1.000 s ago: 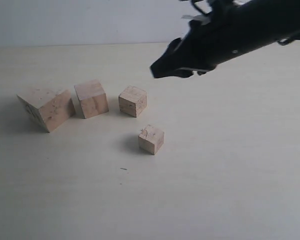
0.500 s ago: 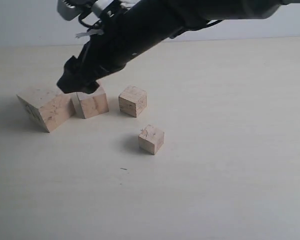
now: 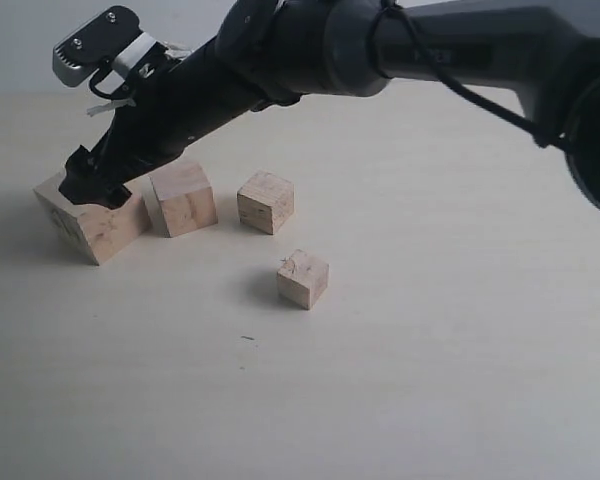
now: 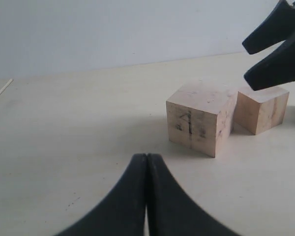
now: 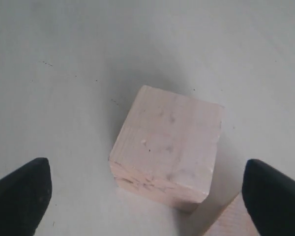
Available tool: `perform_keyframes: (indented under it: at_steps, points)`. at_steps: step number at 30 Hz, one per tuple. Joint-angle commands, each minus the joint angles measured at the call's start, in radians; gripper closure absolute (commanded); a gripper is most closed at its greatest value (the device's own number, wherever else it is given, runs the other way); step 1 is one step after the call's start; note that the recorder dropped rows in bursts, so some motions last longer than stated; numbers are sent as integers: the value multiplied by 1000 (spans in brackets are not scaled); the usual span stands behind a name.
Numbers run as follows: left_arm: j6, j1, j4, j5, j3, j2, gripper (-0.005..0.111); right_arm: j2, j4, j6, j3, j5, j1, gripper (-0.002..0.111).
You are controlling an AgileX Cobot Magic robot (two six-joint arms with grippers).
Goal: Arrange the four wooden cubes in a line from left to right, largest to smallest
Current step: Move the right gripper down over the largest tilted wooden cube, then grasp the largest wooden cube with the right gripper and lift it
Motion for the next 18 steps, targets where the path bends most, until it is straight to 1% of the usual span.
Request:
perform_keyframes:
  at_steps: [1,9,18]
  points:
    - [0,3,2,-7,0,-6,107,82,45,7,-89,0,2,6]
    - [0,3,2,-7,0,-6,107,191,41,28,-191,-19,26,6]
    - [0,3,2,-7,0,-6,107,221,4,38,-194,-78,26,6]
